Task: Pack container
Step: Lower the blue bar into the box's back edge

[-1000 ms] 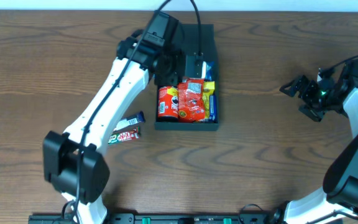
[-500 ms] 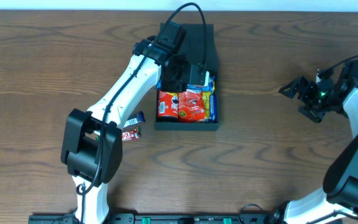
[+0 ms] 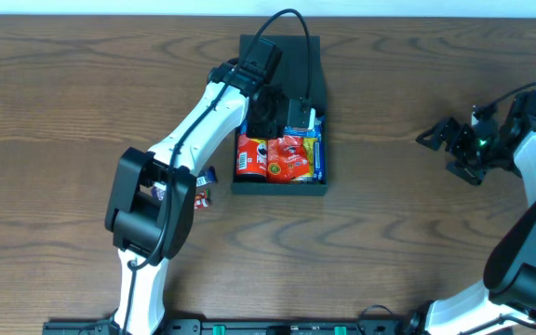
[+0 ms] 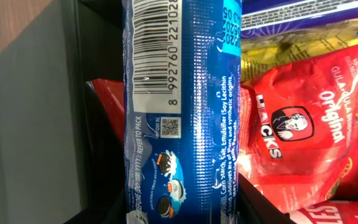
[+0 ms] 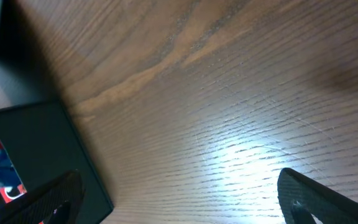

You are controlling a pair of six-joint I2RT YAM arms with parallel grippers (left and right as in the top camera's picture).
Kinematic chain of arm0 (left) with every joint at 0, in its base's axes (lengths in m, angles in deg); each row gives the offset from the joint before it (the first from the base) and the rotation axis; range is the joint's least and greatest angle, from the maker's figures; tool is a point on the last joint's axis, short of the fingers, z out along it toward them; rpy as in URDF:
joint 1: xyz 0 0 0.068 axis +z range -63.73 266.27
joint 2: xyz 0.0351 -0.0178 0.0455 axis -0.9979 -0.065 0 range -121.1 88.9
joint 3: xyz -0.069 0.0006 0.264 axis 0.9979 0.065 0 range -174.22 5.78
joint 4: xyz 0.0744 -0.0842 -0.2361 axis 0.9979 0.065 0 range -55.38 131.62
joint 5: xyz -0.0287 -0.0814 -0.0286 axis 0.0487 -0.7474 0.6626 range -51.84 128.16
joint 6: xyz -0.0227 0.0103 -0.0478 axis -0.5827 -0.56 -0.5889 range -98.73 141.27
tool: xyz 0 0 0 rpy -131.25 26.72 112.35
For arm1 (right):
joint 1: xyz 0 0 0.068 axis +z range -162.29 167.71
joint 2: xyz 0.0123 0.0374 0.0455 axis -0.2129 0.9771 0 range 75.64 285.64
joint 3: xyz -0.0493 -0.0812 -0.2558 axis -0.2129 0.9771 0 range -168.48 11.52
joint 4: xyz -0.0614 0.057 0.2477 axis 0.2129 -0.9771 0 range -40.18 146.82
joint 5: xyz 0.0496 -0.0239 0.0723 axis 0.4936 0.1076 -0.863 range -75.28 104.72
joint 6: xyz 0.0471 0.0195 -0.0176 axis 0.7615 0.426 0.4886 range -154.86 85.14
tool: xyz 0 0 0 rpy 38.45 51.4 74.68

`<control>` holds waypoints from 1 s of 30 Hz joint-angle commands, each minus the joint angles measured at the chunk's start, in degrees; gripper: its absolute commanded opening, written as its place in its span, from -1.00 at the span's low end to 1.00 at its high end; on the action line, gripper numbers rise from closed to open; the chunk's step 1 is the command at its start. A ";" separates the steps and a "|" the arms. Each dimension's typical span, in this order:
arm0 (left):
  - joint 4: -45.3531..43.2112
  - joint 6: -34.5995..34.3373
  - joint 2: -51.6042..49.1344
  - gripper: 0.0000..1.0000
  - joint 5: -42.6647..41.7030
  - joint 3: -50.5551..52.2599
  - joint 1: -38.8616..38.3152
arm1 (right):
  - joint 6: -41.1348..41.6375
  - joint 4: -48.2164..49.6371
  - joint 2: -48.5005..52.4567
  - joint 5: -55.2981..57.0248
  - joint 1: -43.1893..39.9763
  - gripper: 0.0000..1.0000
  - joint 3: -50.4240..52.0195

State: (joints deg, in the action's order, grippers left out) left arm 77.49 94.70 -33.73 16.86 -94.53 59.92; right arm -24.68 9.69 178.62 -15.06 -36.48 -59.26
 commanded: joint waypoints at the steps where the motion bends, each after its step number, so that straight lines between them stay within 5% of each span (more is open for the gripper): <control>1: -0.37 -1.46 -2.16 -0.89 -1.44 -1.42 0.46 | -1.07 -0.22 -1.49 0.04 0.26 0.99 -1.11; 17: -0.07 -5.53 -2.71 -0.83 -2.71 -1.38 0.72 | -1.07 -0.48 -1.49 0.04 0.26 0.99 -1.11; 19: -0.90 -7.15 -2.51 -0.15 -2.67 -1.42 0.72 | -1.09 -0.48 -1.49 0.04 0.26 0.99 -1.11; 20: -1.73 -8.55 -2.19 0.47 -2.67 -1.44 0.72 | -1.38 -0.48 -1.49 0.07 0.26 0.99 -1.11; 22: -2.62 -9.90 -1.25 0.90 -2.32 -1.73 0.72 | -1.51 -0.59 -1.49 0.33 0.26 0.99 -1.11; 30: -2.60 -13.86 6.64 0.91 -2.05 -2.62 0.76 | -1.49 -0.70 -1.49 0.42 0.26 0.99 -1.11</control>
State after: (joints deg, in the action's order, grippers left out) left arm 75.00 83.44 -32.68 14.87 -94.97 60.32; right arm -25.06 9.07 178.62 -14.82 -36.48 -59.26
